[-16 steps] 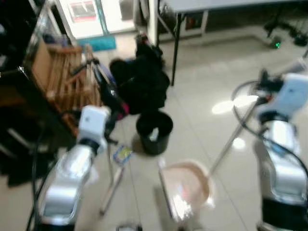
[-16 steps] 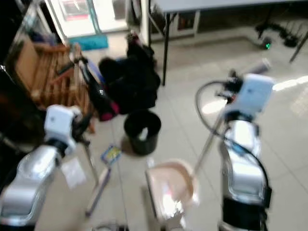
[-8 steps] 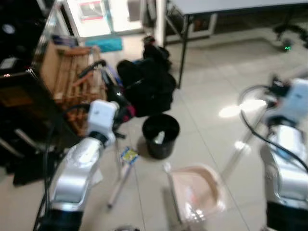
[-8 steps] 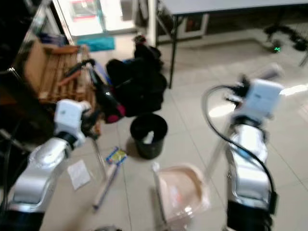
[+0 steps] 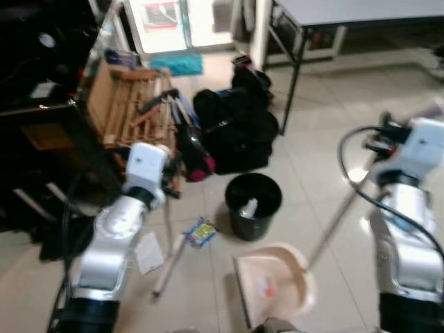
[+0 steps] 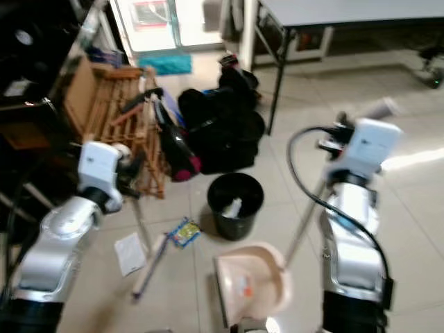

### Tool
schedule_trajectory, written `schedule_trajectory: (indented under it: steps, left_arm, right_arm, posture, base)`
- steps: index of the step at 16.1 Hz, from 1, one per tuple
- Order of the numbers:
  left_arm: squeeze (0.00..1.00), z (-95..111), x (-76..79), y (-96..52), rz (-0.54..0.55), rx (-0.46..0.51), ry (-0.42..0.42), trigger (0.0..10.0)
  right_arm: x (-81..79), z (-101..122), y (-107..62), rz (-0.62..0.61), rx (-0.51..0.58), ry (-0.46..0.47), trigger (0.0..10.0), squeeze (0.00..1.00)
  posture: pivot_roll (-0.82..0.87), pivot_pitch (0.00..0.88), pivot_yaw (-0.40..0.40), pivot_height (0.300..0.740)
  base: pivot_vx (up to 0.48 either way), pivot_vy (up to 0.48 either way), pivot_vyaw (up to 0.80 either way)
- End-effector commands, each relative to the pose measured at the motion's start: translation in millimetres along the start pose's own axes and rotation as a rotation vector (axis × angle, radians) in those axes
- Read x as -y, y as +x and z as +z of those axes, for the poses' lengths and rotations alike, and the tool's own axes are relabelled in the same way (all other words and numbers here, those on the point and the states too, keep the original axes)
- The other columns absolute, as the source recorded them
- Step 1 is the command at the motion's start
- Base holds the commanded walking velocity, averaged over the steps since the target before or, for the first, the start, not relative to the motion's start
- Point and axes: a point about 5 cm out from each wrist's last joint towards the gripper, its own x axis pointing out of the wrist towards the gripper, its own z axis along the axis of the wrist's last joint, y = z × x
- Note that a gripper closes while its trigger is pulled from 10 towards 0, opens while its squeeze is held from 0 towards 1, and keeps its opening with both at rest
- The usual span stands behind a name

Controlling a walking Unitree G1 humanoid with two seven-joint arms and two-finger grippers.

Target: Sweep floor

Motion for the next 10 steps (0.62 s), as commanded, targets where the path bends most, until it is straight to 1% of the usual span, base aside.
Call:
schedule_trajectory:
  steps: [1,4,6,7,8,9,10]
  left_arm:
    - [0.00,7.4,-4.8,0.1,0.010,0.036,0.015,10.0]
    - [0.00,7.4,-4.1,0.9,0.007,0.037,0.016,10.0]
    - [0.00,7.4,-4.5,2.2,0.013,0.036,0.012,10.0]
    - [0.00,7.4,-4.8,2.9,0.019,0.035,0.007,10.0]
    - [0.00,7.9,-4.8,6.9,0.039,0.043,-0.029,10.0]
    - [0.00,7.7,-4.7,9.6,0.036,0.049,-0.007,10.0]
    - [0.00,7.6,-4.9,10.9,0.040,0.055,-0.002,10.0]
  right_arm:
    - [-1.8,9.0,1.5,0.003,0.041,-0.003,10.0,0.00]
    - [0.6,8.2,2.1,-0.010,0.040,-0.008,10.0,0.00]
    - [6.2,6.1,2.2,-0.047,0.034,-0.031,10.0,0.00]
    - [8.3,4.7,2.3,-0.060,0.031,-0.043,10.0,0.00]
    - [13.2,3.7,2.8,-0.102,0.066,-0.071,10.0,0.00]
    - [15.6,2.0,2.5,-0.134,0.106,-0.077,10.0,0.00]
    - [15.7,-0.9,2.3,-0.134,0.115,-0.063,10.0,0.00]
  posture:
    - [-0.03,0.109,0.021,0.740]
    - [-0.03,0.112,0.023,0.740]
    - [-0.03,0.112,0.024,0.740]
    - [-0.03,0.112,0.024,0.740]
    - [-0.03,0.113,0.028,0.740]
    - [-0.03,0.114,0.035,0.740]
    - [-0.03,0.116,0.035,0.740]
  base:
    - [0.379,0.000,0.00]
    - [0.380,0.000,0.00]
    - [0.371,0.000,0.00]
    - [0.000,0.000,0.00]
    - [0.000,0.000,0.00]
    - [0.000,0.000,0.00]
    - [0.000,0.000,0.00]
